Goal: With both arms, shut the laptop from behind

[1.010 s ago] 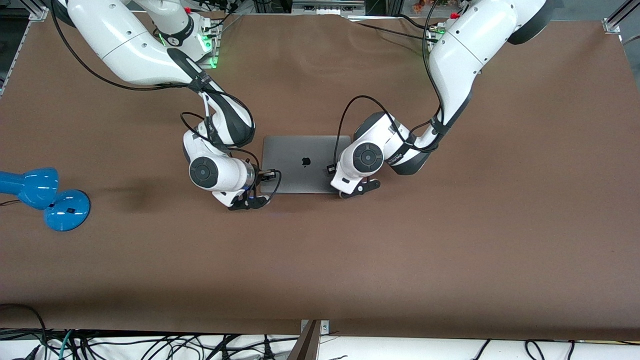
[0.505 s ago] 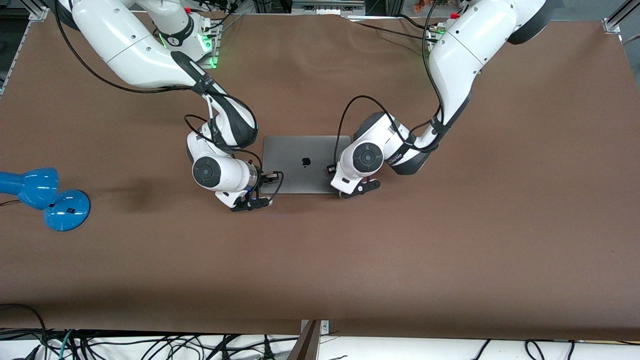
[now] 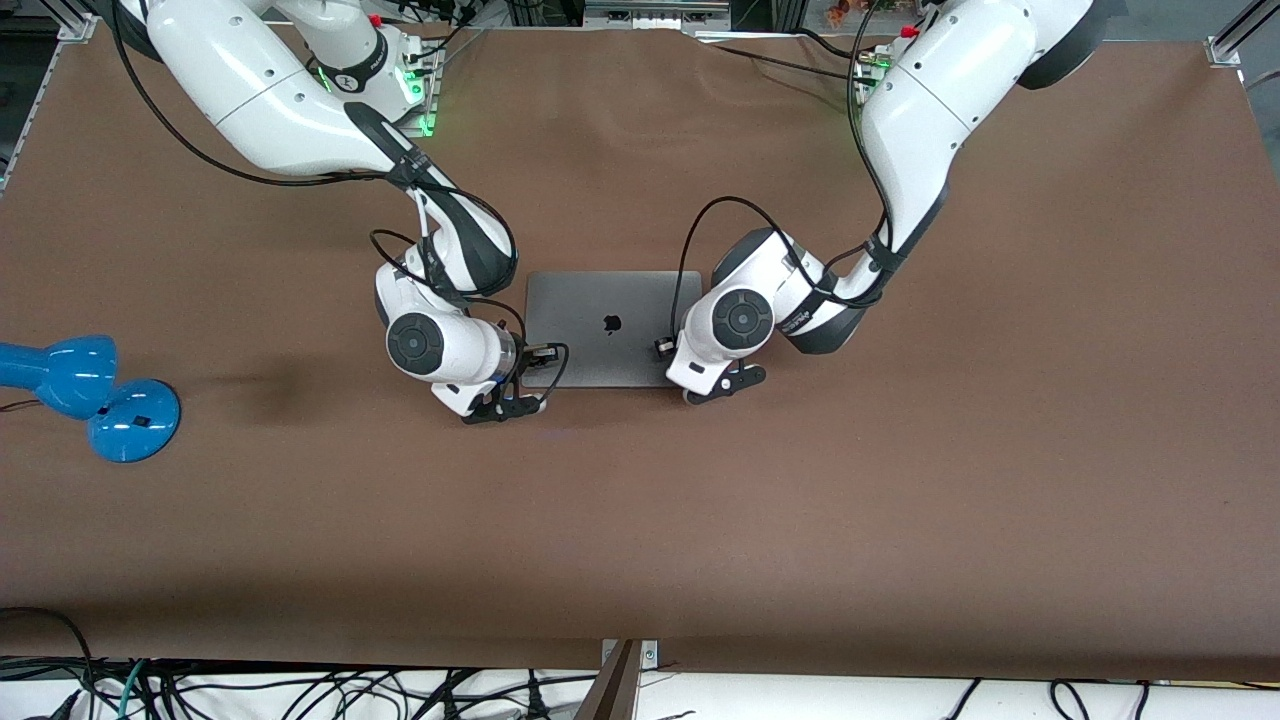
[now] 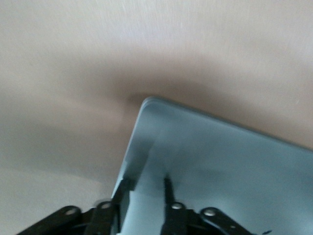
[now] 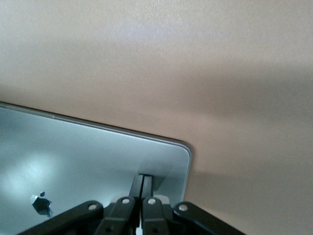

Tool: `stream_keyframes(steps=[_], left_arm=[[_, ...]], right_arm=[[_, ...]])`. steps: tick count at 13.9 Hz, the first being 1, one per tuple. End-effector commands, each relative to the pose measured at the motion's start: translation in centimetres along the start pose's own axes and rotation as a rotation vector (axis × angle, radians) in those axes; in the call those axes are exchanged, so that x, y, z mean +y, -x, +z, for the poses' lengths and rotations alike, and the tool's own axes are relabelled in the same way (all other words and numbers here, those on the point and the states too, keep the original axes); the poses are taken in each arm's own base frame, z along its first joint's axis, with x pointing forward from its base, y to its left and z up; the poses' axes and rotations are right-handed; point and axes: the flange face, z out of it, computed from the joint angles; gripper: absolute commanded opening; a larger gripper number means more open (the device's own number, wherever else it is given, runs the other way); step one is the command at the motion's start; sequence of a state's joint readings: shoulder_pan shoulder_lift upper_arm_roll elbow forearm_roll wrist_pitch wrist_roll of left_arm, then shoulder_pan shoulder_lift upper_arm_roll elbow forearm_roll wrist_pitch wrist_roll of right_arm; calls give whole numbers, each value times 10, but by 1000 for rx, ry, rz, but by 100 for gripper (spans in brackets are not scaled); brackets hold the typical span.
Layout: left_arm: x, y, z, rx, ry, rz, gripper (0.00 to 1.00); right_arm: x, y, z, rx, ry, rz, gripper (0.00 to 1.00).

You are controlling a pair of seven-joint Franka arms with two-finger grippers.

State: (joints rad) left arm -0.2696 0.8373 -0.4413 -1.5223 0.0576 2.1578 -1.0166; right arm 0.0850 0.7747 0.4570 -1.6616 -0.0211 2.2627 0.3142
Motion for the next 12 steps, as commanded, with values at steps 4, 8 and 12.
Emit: stream_keyframes(steps=[4,8,12], left_arm=[[-23,10,-97,53,-106,6,100],[-52,45,-164,127,-190,121,100],[-104,69,-216,192,-209,190,100]], right_arm=[[9,-3,-103,74,72,11,100],[12,24,-186,81,139,32,100],[39,54,-281,149,183,90,100]])
